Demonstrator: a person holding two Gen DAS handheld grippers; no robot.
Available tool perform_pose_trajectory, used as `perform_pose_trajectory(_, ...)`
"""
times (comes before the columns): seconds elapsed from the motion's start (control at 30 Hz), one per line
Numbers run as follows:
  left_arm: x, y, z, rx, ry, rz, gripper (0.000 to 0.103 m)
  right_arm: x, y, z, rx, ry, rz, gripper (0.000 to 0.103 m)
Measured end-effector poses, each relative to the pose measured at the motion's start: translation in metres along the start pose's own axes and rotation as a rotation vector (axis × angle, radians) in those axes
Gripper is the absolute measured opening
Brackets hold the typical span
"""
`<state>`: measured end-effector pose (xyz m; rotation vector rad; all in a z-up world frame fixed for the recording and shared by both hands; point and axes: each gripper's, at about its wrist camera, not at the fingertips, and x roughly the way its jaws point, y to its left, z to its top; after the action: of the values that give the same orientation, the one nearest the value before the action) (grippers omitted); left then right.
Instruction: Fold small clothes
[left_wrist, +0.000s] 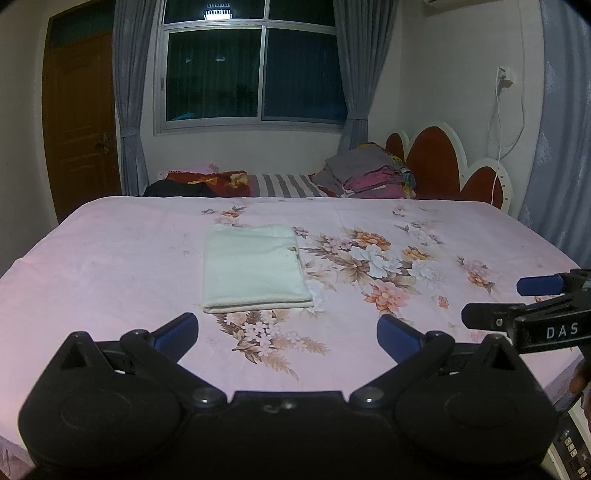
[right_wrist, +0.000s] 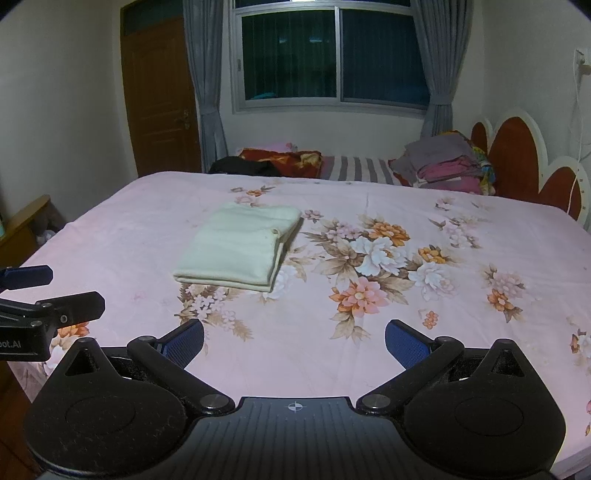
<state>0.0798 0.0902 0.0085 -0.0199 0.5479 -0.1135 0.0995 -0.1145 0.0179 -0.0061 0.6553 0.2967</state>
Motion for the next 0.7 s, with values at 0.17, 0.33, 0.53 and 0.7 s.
perform_pose_trajectory(0.17,-0.001,0.0028,-0.0012,0.005,-0.006,-0.001,0.103,-0.0006,0.0015,0.0,0.0,-0.003,0.001,0.103)
perform_pose_trajectory(0.33,-0.0008,0.0031,-0.0013,0.006,-0.005,-0.001,0.103,0.0006,0.0018,-0.0003,-0.001,-0.006,0.001,0.103)
perform_pose_trajectory(0.53,-0.0006,0.0027,-0.0008,0.003,-0.006,-0.002,0.103,-0.0013,0.0034,-0.0002,-0.002,-0.007,-0.007,0.103)
perform_pose_trajectory(0.7,-0.0007,0.0041,-0.0005,0.007,-0.01,-0.005,0.103,-0.0035,0.0035,0.0003,-0.002,-0.01,-0.01,0.103)
